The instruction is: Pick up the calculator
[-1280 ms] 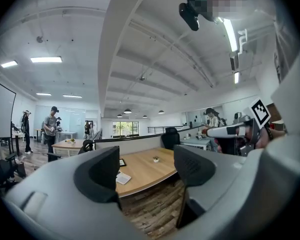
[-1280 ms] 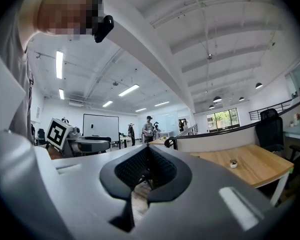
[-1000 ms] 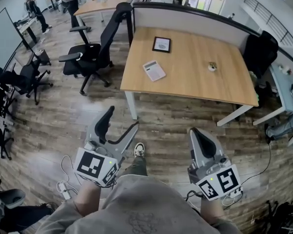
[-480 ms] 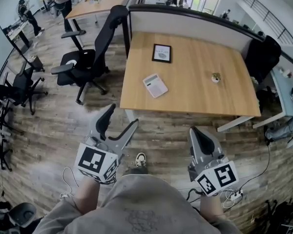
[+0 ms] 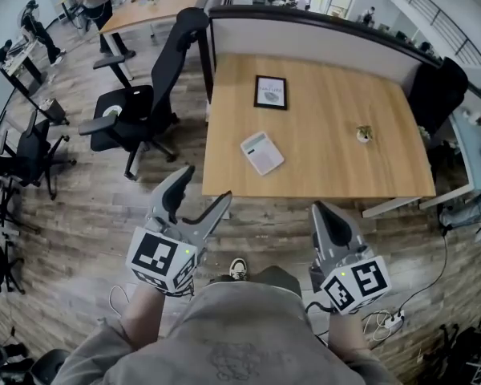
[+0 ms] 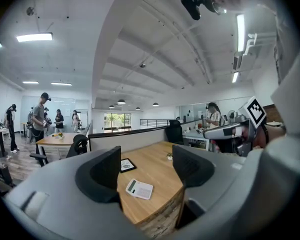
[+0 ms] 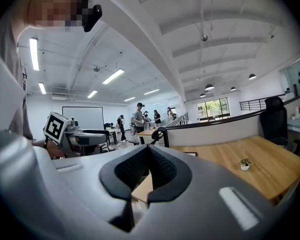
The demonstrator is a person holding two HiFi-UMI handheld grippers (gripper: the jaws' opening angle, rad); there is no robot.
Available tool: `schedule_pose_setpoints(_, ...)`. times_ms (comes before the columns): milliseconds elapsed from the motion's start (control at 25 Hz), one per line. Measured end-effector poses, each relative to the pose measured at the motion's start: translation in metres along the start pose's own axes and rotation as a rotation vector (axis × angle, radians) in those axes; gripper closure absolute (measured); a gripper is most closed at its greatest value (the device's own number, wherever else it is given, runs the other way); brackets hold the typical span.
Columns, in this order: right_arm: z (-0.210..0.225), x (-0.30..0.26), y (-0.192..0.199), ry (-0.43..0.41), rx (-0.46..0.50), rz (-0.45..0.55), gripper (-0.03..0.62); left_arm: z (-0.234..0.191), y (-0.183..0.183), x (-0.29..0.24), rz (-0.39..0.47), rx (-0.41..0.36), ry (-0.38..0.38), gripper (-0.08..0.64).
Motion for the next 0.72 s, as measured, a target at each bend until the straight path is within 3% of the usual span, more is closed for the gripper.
schedule_pose_setpoints(360,0.02,-0.052,0.009,0.016,-0.012,-0.063,0.581,-0.041,0.015,-0.038,-0.03,0.034,0.004,0.239)
schedule_pose_setpoints(720,0.06,-0.128,0.014,-0.021,-0.026,-0.118,0.581,-0.088,0.026,-0.099,-0.082,0.06,-0.016,0.239)
Point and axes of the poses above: the fingertips, and each gripper's own axes: x backward along the fingers, z to its right, y out of its underside, the point moved 6 cm from there along x, backward along the fingers, and after that the axes turned 15 degrees about y, right-handed, at the moved point
